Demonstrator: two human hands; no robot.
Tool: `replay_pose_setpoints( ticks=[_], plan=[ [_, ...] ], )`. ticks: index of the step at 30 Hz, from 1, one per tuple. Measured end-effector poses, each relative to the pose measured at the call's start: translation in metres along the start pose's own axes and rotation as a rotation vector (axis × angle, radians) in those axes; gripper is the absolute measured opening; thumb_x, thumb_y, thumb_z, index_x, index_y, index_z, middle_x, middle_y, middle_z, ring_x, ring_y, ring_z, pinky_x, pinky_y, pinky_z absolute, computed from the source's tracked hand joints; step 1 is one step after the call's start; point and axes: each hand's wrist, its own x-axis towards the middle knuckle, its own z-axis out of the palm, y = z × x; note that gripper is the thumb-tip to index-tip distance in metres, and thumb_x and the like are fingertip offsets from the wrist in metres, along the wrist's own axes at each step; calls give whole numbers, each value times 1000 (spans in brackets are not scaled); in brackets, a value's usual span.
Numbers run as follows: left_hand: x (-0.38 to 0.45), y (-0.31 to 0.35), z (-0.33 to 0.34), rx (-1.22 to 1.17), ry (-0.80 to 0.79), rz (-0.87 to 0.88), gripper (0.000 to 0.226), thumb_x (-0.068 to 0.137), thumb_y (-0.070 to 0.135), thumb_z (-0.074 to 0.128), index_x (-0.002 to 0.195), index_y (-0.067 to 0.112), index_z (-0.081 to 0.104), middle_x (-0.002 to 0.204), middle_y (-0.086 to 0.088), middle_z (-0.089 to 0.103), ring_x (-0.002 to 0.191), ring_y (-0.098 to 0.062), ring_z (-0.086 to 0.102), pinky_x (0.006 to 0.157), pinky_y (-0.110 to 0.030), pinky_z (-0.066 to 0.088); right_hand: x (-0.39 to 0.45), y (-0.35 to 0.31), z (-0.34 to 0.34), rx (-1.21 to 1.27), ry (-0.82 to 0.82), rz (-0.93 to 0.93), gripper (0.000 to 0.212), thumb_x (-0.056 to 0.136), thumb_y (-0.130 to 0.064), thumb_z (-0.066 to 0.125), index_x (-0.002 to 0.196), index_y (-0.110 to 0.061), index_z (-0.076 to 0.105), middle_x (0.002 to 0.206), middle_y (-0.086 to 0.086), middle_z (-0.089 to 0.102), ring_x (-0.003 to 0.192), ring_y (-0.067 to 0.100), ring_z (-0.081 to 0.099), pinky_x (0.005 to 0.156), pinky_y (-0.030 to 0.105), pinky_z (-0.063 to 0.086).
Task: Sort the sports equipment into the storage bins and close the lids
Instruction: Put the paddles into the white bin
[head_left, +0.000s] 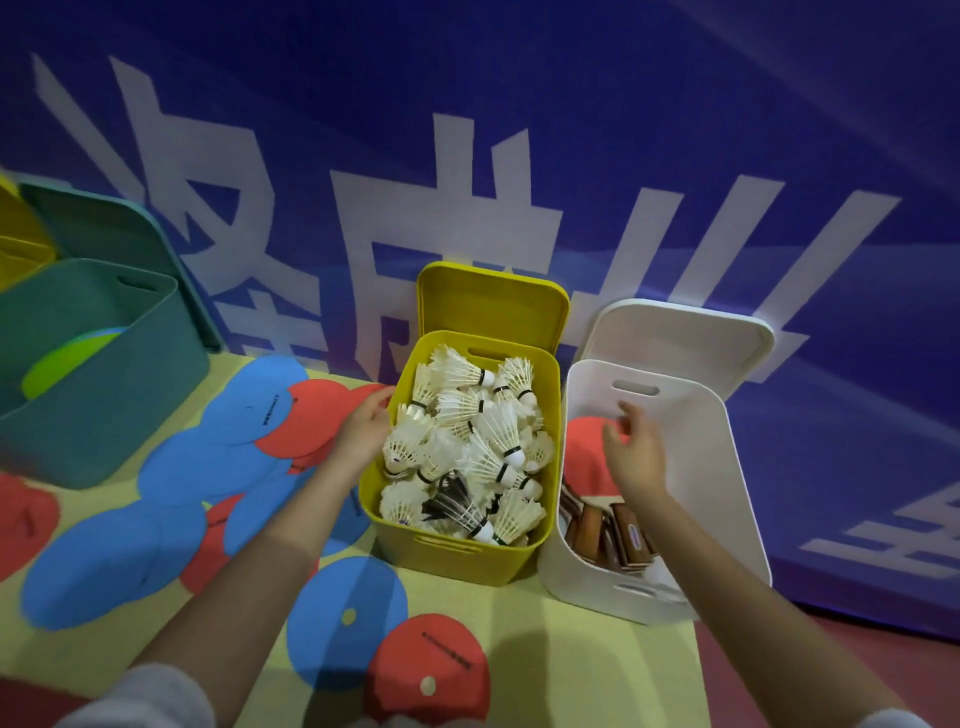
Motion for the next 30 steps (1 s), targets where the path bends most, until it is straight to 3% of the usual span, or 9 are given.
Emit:
replay_pose_setpoints(
  ticks=[3,6,8,13,17,19,21,25,30],
  plan=[
    [-2,-8,-13,-97,24,-56,33,101,18,38,129,16,55,108,-7,64,76,-16,56,60,-25,43,-23,-72,13,207,-138,-175,22,93,-14,52,111,-14,65,100,-1,66,96,17,62,87,35,49],
    [-11,-22,-42,-205,113,-80,34,103,16,32,133,14,48,117,-8,55,98,-26,57,69,-31,47,-49,-136,46,350,-280,-253,18,94,-16,52,104,-15,67,92,-6,66,85,10,64,75,27,50],
    [-14,-39,-72,-232,199,-70,34,102,14,33,134,13,47,116,-10,55,99,-26,56,73,-34,49,-71,-171,77,413,-379,-279,18,95,-16,51,102,-14,68,88,-5,67,80,7,64,70,21,48],
    [-27,-93,-168,-216,371,-104,31,97,6,36,121,17,52,86,-3,57,72,-20,54,62,-28,44,-137,-229,176,426,-609,-319,17,95,-12,50,98,-12,67,72,-8,62,65,2,58,65,19,45],
    [-29,-154,-249,-55,437,-164,31,96,8,42,123,8,56,87,-12,59,75,-25,53,73,-36,46,-186,-243,262,297,-812,-276,18,94,-7,51,103,-1,66,72,-10,59,59,-10,55,61,7,40],
    [-36,-179,-291,33,451,-178,29,94,5,43,119,5,58,70,-8,52,59,-23,46,60,-32,40,-206,-248,304,225,-840,-248,26,88,-17,53,101,-1,68,76,-6,64,63,-10,55,64,10,40],
    [-39,-202,-334,128,417,-213,25,94,6,42,113,7,59,73,-9,55,60,-24,49,57,-32,39,-224,-251,344,155,-822,-230,42,78,-34,47,96,-4,69,85,5,69,77,6,60,73,21,44],
    [-27,-252,-416,293,407,-293,31,89,12,49,114,0,62,114,-24,63,108,-37,58,93,-41,42,-249,-263,407,-53,-827,-144,26,87,-17,53,106,-8,68,102,12,70,97,27,64,82,27,43],
    [-18,-291,-494,500,482,-372,36,85,21,66,110,-3,60,108,-33,60,104,-49,55,90,-48,42,-286,-286,468,-218,-846,-125,36,84,-25,51,114,-8,62,107,14,63,105,30,57,83,29,39]
  ],
)
